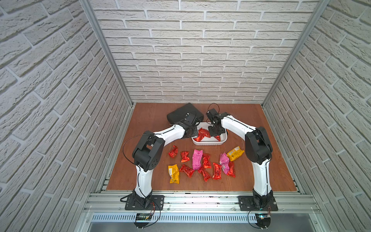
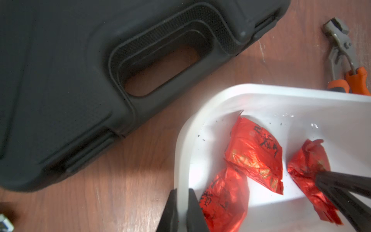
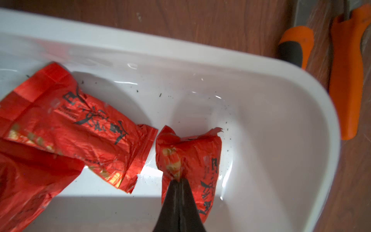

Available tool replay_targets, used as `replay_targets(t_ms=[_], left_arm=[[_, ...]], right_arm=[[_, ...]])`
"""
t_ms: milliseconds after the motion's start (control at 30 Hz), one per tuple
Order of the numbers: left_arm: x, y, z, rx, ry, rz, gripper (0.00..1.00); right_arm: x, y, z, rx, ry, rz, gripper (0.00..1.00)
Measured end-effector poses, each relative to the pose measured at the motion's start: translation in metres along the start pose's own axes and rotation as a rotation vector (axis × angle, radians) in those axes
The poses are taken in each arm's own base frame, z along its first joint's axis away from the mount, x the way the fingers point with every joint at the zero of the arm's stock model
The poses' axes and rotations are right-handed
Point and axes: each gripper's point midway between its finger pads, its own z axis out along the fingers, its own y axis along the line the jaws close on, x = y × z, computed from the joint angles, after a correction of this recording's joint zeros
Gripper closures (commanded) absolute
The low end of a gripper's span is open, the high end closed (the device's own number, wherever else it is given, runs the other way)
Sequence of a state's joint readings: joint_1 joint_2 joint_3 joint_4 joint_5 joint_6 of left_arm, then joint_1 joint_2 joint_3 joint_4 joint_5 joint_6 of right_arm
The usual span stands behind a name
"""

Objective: Take the tea bags out of the storage box
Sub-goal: Pick up the tea bag from the storage box, then place the tea bag at the center of the board.

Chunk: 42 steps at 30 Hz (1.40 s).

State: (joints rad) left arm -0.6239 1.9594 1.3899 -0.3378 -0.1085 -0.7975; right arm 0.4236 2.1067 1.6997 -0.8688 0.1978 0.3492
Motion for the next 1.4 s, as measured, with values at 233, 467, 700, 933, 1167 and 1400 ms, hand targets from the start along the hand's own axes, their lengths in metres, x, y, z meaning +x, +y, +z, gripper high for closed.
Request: replay_targets(t_ms=[233,467,700,933,1167,1400], left_arm=[[0.000,0.001,0.000,-0.003,-0.002,-0.010,1.00],[0.001,0.001,0.001,-0.003,-0.004,-0.012,1.00],[0.000,0.001,0.002,0.000,-0.007,-0.012,1.00],[0.000,0.000,0.001,0.001,-0.007,-0.011,1.00],[0.000,0.000,0.001,0.002,-0.007,-0.011,1.00],[-0.001,-0.001,0.001,0.006,-0.012,-0.012,0.80]], right_arm=[[-0.013,-0.008,-0.090,-0.098,-0.184,0.036,0.98],[0.014,-0.052,-0.152,-0.070,-0.334,0.131,0.98],[0.069,-0.115,-0.081,-0.029,-0.161,0.404,0.98],[0.076,-0.125,-0.047,-0.112,-0.112,0.603,0.98],[0.065,-0.116,-0.012,-0.164,-0.078,0.663,0.92],[0.066,-0.119,-0.013,-0.162,-0.068,0.657,0.60]])
